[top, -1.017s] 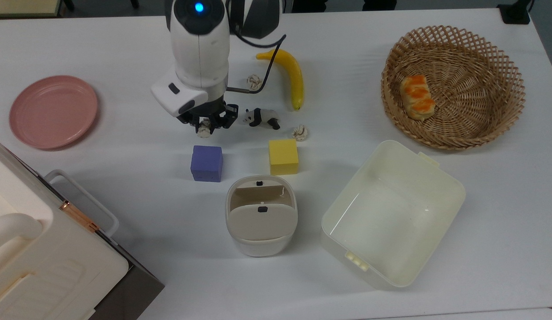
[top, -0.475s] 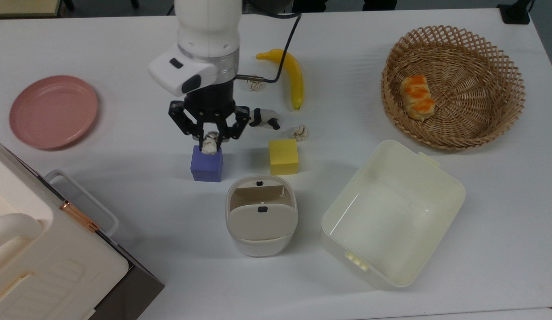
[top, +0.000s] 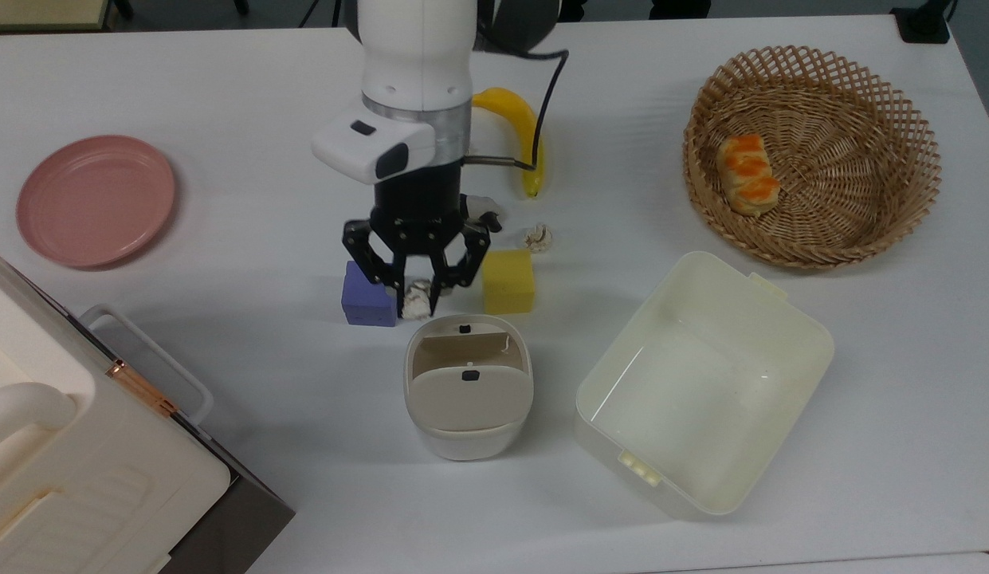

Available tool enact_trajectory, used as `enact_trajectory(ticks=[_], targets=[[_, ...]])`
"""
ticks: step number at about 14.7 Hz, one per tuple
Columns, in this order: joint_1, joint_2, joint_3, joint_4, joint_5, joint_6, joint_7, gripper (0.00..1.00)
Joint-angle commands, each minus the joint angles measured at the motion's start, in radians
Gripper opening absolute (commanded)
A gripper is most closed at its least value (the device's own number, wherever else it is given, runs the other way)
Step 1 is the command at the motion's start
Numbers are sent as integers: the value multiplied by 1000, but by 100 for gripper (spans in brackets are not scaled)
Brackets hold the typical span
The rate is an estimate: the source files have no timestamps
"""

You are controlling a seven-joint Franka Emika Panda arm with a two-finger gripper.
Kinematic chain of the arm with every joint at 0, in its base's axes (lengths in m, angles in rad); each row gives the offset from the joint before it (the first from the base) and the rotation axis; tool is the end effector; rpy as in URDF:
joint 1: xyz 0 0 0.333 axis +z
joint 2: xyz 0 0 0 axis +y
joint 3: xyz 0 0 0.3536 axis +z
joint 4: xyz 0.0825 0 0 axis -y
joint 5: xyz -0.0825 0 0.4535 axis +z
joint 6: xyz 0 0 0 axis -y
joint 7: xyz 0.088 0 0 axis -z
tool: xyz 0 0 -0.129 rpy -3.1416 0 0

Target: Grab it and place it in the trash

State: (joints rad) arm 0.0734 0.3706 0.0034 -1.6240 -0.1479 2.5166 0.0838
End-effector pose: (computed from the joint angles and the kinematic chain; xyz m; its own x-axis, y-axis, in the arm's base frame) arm 0.7906 0.0599 0.4535 0.8600 0.1018 0.5001 0.0643 -0.9937 0.0916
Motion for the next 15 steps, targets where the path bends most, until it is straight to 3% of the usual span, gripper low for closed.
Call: enact_trajectory(ticks=[1,2,3,5,9,15], targets=[[28,42,-5,15,-12,135,20,24],[28,48,-5,15,-12,149,20,36],[28,48,-5,15,-15,152,20,37],[29,48,-5,15,-12,153,24,63],[29,47,-5,15,-12,153,24,72],[40,16,-5,6,-10,105,22,73]])
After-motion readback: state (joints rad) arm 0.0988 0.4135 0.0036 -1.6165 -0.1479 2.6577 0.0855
